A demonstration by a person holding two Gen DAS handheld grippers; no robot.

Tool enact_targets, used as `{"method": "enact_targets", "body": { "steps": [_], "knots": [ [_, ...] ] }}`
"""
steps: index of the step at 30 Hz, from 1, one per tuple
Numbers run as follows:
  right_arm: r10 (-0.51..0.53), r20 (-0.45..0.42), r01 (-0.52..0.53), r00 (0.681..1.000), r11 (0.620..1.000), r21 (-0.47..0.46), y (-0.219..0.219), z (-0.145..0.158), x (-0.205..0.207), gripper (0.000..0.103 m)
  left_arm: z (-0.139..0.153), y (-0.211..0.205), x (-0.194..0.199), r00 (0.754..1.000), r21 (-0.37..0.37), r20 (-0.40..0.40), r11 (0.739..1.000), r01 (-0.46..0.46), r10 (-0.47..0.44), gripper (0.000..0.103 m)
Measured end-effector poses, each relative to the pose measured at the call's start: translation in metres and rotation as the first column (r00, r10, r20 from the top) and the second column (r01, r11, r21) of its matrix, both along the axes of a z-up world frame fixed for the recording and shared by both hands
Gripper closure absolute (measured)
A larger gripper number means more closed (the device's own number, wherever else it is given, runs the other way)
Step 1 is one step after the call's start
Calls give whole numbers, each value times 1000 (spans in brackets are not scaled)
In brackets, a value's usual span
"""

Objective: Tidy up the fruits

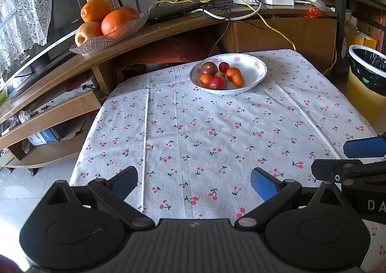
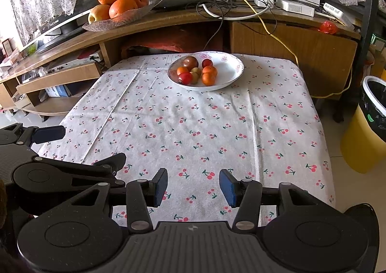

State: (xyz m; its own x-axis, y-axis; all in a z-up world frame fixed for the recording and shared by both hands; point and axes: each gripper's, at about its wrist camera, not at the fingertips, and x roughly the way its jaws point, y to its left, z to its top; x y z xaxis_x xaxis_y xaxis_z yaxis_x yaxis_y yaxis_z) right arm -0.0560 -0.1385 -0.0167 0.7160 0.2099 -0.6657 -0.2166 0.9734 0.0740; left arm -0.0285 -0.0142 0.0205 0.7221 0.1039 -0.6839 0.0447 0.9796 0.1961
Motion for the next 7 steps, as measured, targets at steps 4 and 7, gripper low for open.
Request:
{"method": "enact_targets", "body": {
  "steps": [4, 7],
  "knots": [
    [-1, 0, 1, 1000, 1000, 0, 0, 0, 0, 58, 1, 0, -1, 1000, 6, 6, 1000, -1, 1, 0],
    [-3, 4, 3, 1000, 1000, 0, 0, 1, -1, 54, 1, 0, -2, 1000, 13, 11, 1000, -8, 8, 0]
  ]
}}
